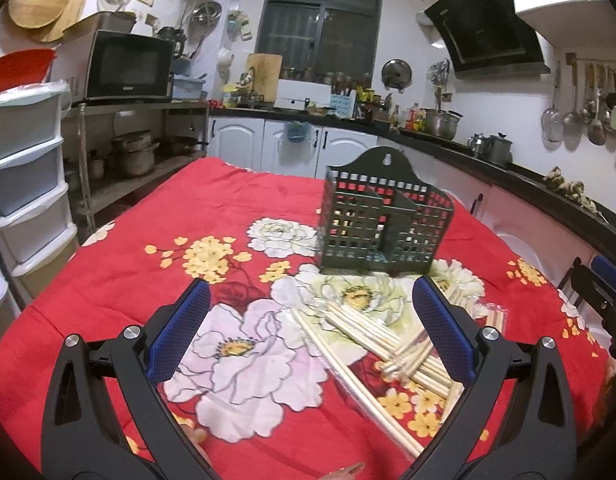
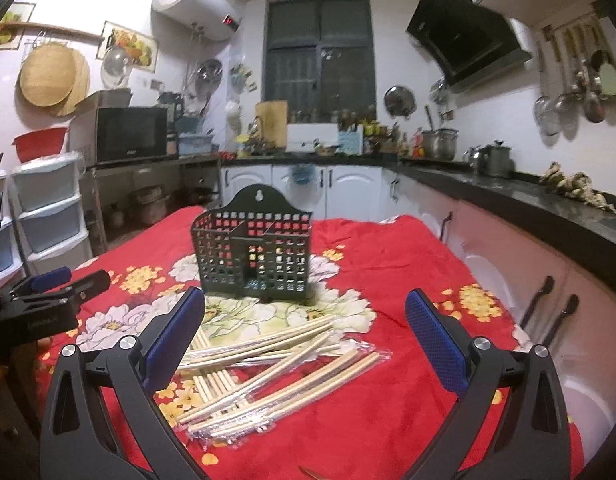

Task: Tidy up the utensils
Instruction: 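Lower the left tool to the chopsticks and close on one chopstick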

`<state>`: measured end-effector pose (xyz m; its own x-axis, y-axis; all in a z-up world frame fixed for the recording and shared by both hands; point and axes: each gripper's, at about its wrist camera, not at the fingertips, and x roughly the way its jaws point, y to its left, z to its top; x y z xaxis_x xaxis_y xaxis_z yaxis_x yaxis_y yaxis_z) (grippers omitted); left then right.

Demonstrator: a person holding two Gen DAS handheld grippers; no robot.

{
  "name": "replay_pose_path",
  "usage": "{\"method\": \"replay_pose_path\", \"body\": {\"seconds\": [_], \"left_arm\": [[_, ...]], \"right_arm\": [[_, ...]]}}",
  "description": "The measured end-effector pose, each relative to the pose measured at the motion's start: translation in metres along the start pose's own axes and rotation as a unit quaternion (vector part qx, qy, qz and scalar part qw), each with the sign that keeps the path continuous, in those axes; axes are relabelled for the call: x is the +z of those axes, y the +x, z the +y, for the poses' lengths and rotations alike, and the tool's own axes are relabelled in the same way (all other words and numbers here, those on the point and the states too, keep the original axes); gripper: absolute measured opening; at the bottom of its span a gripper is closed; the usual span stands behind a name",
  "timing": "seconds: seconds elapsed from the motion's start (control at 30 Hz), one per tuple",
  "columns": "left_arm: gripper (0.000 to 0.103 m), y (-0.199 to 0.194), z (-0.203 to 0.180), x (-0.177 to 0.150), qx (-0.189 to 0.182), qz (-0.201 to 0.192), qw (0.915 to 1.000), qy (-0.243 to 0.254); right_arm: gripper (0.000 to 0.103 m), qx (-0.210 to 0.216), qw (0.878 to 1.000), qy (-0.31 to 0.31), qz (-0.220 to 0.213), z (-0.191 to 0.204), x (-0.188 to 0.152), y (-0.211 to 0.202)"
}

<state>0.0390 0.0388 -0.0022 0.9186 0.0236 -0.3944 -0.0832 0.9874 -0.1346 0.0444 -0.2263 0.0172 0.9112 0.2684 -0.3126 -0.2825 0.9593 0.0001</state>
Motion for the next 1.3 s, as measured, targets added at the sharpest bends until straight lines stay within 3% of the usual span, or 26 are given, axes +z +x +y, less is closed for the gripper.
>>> {"method": "replay_pose_path", "body": {"seconds": [0.13, 0.57, 0.7, 0.77, 0.8, 0.9, 1.07, 1.17, 1.3], "left_arm": [[0.093, 0.007, 0.009, 0.004, -0.002, 0.017, 0.9999, -0.001], [0.093, 0.051, 0.013, 0.014, -0.039, 0.108, 0.9934, 0.008], [0.090, 0.079, 0.018, 0.008, -0.057, 0.166, 0.9843, -0.013], [0.083, 0.091, 0.020, 0.007, -0.065, 0.190, 0.9793, -0.024], [0.075, 0.098, 0.021, 0.006, -0.070, 0.202, 0.9763, -0.032], [0.063, 0.115, 0.023, 0.002, -0.075, 0.227, 0.9701, -0.038], [0.055, 0.138, 0.028, -0.010, -0.079, 0.265, 0.9595, -0.054], [0.049, 0.142, 0.029, -0.013, -0.072, 0.266, 0.9600, -0.049], [0.040, 0.149, 0.031, -0.011, -0.074, 0.265, 0.9604, -0.047]], "right_arm": [[0.097, 0.024, 0.999, 0.005, 0.035, 0.000, 0.008, 0.020], [0.096, 0.035, 0.992, 0.007, 0.119, -0.017, 0.021, 0.084], [0.082, 0.032, 0.988, 0.010, 0.149, -0.031, 0.020, 0.104], [0.079, 0.028, 0.986, 0.014, 0.162, -0.041, 0.017, 0.112], [0.074, 0.024, 0.985, 0.016, 0.170, -0.046, 0.015, 0.117], [0.062, 0.026, 0.979, 0.028, 0.200, -0.062, 0.008, 0.130], [0.044, 0.047, 0.971, 0.036, 0.233, -0.078, -0.005, 0.143], [0.034, 0.072, 0.966, 0.041, 0.244, -0.081, -0.007, 0.148], [0.033, 0.100, 0.959, 0.040, 0.260, -0.077, -0.009, 0.155]]}}
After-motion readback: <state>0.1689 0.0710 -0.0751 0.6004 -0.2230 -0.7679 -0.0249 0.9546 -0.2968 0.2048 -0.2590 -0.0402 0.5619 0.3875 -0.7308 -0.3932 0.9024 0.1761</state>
